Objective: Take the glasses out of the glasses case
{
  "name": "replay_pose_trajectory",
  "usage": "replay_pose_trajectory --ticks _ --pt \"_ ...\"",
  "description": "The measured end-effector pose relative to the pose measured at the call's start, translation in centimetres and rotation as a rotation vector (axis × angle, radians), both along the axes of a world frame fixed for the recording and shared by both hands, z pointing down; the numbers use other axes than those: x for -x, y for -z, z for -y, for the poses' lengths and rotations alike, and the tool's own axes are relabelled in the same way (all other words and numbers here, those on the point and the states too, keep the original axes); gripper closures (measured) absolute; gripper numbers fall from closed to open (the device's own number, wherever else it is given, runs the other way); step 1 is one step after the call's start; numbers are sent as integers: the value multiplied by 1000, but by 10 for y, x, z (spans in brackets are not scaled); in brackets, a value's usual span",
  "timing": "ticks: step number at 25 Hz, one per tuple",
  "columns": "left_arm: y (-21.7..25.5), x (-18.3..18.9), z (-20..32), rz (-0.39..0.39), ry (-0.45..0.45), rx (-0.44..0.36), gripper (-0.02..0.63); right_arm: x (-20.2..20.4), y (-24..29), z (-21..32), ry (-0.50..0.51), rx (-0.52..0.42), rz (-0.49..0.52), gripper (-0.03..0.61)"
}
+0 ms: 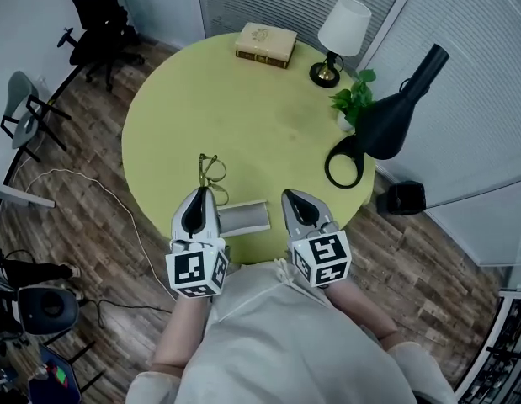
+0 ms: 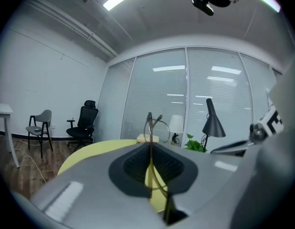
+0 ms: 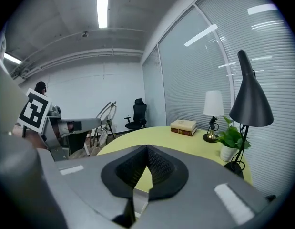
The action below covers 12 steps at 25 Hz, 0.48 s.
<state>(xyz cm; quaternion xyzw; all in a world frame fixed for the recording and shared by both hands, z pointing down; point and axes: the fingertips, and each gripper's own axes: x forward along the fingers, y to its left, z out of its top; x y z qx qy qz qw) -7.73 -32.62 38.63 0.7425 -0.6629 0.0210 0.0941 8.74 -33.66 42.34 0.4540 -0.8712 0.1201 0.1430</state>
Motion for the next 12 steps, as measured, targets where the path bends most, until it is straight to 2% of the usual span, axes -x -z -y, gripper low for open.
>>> replay_pose_trajectory --ticks 12 --pt "3 -1 -13 -8 21 1 598 8 7 -12 50 -4 2 580"
